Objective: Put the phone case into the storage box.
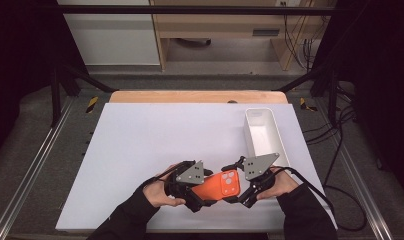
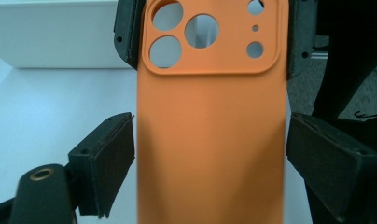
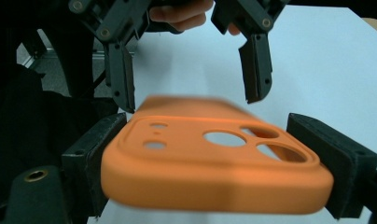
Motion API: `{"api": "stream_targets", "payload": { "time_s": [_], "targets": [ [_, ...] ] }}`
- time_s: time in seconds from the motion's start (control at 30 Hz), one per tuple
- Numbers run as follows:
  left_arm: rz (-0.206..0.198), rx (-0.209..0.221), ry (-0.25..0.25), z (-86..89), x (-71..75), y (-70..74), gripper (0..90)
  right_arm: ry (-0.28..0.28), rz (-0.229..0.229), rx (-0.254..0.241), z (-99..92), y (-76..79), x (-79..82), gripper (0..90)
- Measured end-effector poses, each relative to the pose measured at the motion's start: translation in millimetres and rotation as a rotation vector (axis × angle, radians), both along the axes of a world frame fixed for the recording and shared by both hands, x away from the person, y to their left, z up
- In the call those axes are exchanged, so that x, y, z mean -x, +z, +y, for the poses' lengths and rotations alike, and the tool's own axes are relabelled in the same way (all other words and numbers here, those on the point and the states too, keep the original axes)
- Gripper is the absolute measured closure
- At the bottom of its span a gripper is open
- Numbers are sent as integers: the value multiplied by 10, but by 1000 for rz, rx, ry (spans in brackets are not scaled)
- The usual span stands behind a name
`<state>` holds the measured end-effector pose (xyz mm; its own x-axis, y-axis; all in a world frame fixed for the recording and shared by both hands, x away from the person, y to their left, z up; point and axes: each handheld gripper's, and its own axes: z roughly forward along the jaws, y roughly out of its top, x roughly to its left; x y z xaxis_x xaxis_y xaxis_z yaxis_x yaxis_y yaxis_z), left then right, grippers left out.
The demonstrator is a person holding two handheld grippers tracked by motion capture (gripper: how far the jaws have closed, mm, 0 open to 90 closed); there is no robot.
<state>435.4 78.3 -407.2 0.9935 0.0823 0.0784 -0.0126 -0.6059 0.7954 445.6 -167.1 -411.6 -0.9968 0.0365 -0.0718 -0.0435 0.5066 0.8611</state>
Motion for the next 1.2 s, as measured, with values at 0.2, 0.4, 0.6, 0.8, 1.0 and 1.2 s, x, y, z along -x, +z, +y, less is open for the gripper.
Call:
{"api": "stream_targets", "payload": {
  "time_s": [0.2, 0.4, 0.6, 0.8, 1.0, 1.2],
  "targets": [
    [5, 21, 12, 28, -11, 22, 125, -34, -4, 5, -26, 35, -14, 188],
    [3, 10, 17, 17, -9, 11, 99, -45, -2, 8, -39, 56, -15, 191],
    [3, 3, 34, -3, -8, -18, 45, -46, -8, -15, -67, 102, 0, 191],
    [23, -20, 38, -42, -13, -64, 14, -46, -20, -41, -105, 171, 18, 191],
    [63, -29, 65, -72, -27, -90, 0, -42, -41, -48, -108, 248, 33, 191],
    [109, -30, 64, -56, -40, -72, 0, -18, -56, -44, -68, 325, 53, 191]
  ]
}}
